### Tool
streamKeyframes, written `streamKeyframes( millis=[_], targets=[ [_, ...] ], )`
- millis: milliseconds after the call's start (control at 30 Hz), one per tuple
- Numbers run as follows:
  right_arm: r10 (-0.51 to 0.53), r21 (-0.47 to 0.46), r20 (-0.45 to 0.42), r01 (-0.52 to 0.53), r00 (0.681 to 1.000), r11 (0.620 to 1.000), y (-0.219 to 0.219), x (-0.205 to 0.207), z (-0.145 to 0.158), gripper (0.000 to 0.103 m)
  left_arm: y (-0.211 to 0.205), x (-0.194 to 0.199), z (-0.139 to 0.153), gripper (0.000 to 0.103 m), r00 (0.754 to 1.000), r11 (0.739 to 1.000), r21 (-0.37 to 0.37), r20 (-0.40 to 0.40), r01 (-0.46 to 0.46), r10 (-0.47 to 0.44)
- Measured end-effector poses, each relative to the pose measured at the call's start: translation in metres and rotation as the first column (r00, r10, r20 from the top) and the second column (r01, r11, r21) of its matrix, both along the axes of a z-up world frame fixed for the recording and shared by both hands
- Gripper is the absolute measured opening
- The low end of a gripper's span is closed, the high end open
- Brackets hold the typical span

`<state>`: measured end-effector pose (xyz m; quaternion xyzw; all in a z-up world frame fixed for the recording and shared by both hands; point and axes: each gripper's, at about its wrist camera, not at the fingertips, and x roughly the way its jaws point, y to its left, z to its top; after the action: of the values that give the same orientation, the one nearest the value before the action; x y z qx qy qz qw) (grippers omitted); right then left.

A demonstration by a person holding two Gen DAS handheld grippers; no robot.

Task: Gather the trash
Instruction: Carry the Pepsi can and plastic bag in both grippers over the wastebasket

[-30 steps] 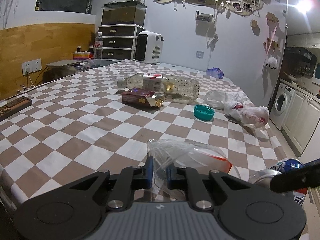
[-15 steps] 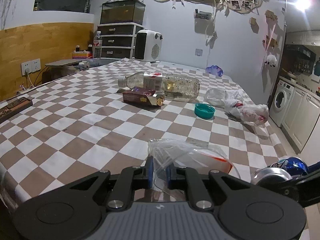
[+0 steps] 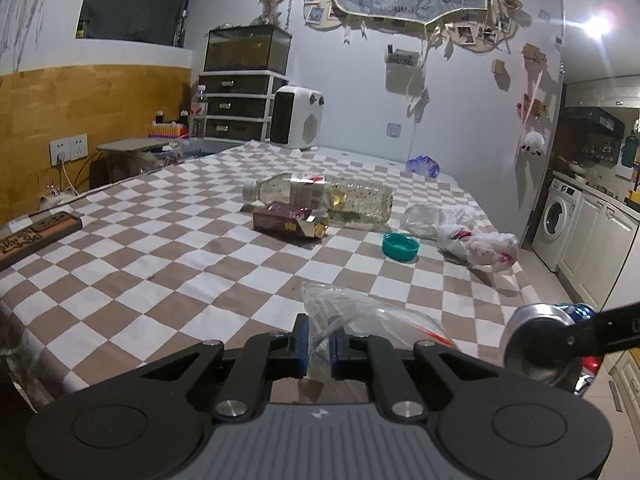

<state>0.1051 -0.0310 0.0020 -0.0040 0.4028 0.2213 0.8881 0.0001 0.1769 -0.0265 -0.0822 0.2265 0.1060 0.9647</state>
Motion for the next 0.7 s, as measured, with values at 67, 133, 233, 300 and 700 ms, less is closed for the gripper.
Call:
streamKeyframes(
  millis=[67, 133, 233, 300, 700],
  targets=[
    [-0.005, 0.019, 0.011, 0.004, 1.000, 1.000, -0.004, -0.003, 0.000, 0.087, -0.003, -0.004, 0.003, 0.010, 1.000, 1.000, 0.002, 0.007, 0.003, -0.003],
    [-0.011, 0.037, 0.015, 0.011, 1.000, 0.999, -0.008, -0.006, 0.000, 0.087, -0.006, -0.008, 0.005, 0.010, 1.000, 1.000, 0.001, 0.014, 0.005, -0.006],
    [-0.024, 0.051, 0.027, 0.022, 0.999, 0.998, -0.016, -0.010, 0.001, 0.087, -0.012, -0.011, 0.009, 0.010, 1.000, 1.000, 0.000, 0.024, 0.012, -0.012],
    [-0.035, 0.057, 0.036, 0.033, 0.999, 0.998, -0.024, -0.014, 0.003, 0.087, -0.018, -0.011, 0.013, 0.010, 0.999, 1.000, 0.000, 0.030, 0.022, -0.022],
    [-0.198, 0.085, 0.085, 0.191, 0.976, 0.978, -0.106, -0.031, 0.007, 0.087, -0.081, 0.009, 0.026, 0.010, 0.987, 0.988, 0.016, 0.042, 0.157, -0.157]
  ],
)
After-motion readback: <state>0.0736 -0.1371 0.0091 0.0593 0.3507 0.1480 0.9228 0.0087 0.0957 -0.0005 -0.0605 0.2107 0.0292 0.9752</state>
